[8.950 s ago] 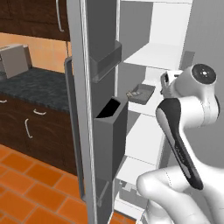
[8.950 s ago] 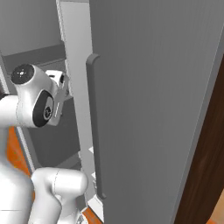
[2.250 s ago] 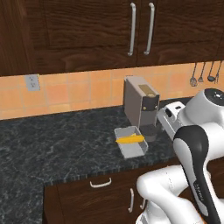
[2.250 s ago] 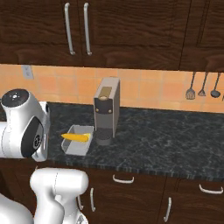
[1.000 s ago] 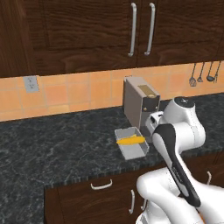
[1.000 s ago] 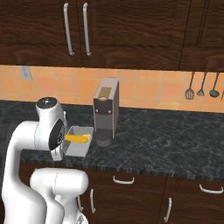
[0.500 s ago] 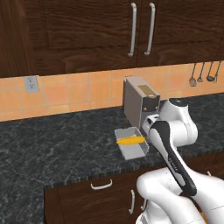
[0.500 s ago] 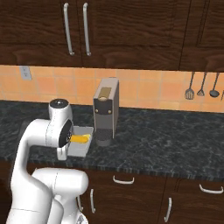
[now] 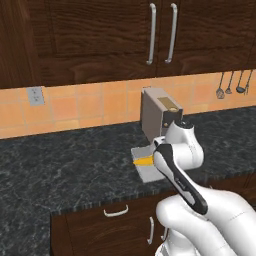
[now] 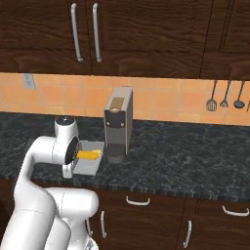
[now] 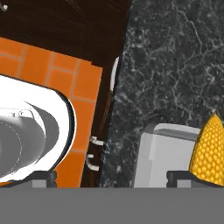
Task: Take the meat container that has the fish and place it on the second highest rack of the freezer. Then take the vegetable container that has the lemon wedge and corn and place it on the highest rack of the freezer.
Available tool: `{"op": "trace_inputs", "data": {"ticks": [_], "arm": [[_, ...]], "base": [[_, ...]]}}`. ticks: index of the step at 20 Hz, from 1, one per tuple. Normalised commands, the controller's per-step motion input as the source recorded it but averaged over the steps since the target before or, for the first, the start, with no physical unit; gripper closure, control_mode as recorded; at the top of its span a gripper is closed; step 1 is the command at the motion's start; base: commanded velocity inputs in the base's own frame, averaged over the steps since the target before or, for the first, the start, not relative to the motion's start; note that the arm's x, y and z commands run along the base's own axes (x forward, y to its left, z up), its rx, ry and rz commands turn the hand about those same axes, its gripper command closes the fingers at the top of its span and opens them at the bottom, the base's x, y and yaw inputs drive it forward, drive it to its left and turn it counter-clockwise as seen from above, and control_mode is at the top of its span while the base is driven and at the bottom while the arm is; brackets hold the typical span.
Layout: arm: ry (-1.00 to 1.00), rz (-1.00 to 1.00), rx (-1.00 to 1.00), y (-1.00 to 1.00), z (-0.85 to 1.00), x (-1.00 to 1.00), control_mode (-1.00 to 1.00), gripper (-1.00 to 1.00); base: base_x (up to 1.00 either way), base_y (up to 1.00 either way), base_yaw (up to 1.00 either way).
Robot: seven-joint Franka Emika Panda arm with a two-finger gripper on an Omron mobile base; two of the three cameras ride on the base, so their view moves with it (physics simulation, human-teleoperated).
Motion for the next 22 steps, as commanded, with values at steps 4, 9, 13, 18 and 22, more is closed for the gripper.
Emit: {"op": "trace_inputs", "data": {"ticks": [4, 9, 13, 18, 22], "arm": [[0.07, 0.00, 0.00, 0.00, -0.39, 0.50, -1.00, -1.00], [0.01, 0.00, 0.00, 0.00, -0.16, 0.27, -1.00, -1.00], [0.02, 0.00, 0.00, 0.01, -0.24, 0.17, -1.00, -1.00], [0.08, 0.00, 0.00, 0.00, -0.48, 0.09, -1.00, -1.00], [0.10, 0.00, 0.00, 0.00, -0.46, 0.23, -1.00, -1.00]], "base": [[0.00, 0.00, 0.00], [0.00, 0.00, 0.00], [0.00, 0.00, 0.00], [0.00, 0.00, 0.00], [0.00, 0.00, 0.00]]}}
